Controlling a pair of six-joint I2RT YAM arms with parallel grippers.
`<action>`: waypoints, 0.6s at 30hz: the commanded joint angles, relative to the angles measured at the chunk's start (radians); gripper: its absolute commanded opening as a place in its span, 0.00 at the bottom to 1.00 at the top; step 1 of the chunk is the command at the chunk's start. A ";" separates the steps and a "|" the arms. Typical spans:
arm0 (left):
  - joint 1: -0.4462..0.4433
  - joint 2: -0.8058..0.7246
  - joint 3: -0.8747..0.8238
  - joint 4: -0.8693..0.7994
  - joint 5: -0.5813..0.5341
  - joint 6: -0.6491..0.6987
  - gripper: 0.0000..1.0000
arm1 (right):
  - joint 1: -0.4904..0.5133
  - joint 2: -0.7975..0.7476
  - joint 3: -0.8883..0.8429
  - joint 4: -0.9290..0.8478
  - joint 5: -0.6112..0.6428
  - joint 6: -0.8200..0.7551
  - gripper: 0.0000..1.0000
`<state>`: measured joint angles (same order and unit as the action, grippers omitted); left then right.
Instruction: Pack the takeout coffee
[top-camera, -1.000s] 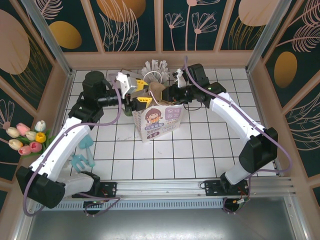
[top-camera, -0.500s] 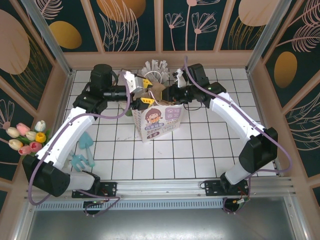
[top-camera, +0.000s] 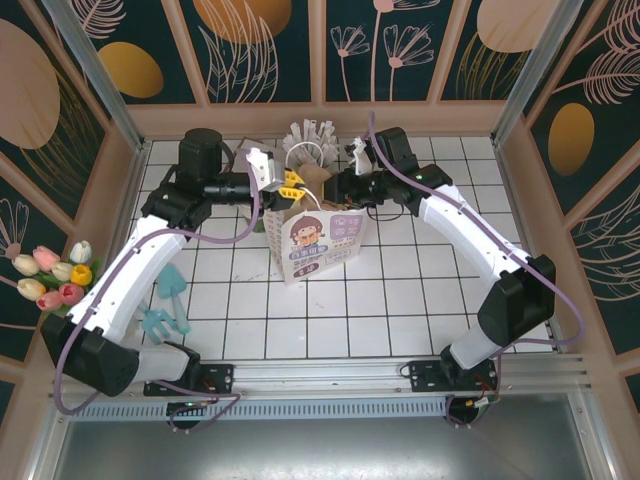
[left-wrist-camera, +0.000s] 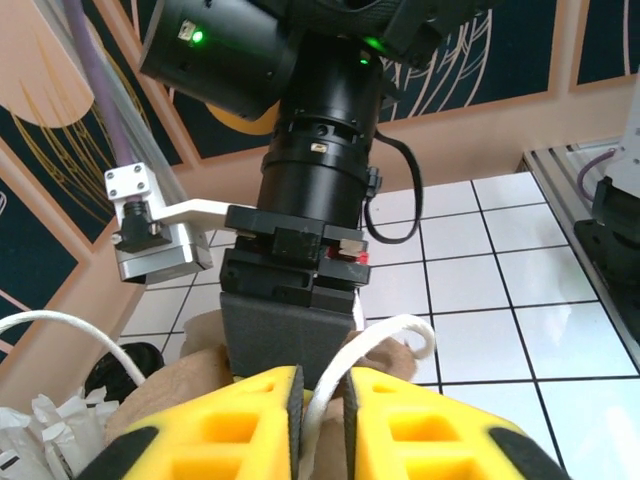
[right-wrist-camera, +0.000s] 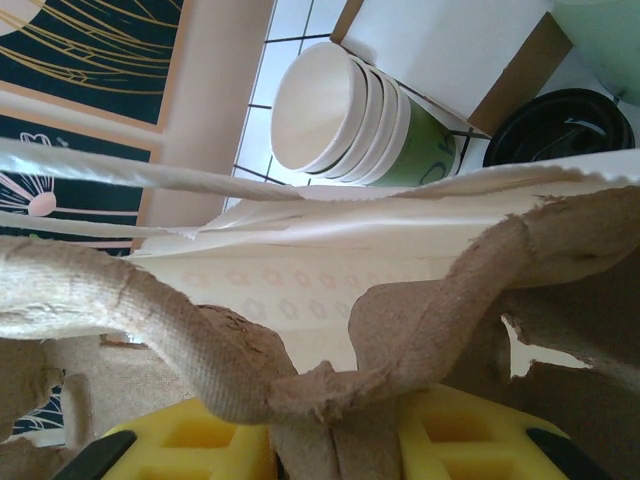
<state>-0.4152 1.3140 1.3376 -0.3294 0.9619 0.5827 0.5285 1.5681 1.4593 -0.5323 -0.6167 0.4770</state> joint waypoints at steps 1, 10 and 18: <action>-0.004 -0.036 -0.030 0.030 0.085 0.001 0.12 | 0.005 0.013 0.006 -0.045 0.056 0.004 0.29; -0.003 -0.097 -0.098 0.125 0.059 -0.084 0.00 | 0.007 -0.007 -0.022 -0.006 0.096 0.053 0.29; -0.025 -0.124 -0.088 0.043 0.075 -0.083 0.00 | 0.005 0.005 -0.007 0.004 0.141 0.115 0.29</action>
<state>-0.4244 1.2312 1.2423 -0.2687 0.9615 0.4992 0.5381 1.5631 1.4567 -0.5209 -0.5644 0.5426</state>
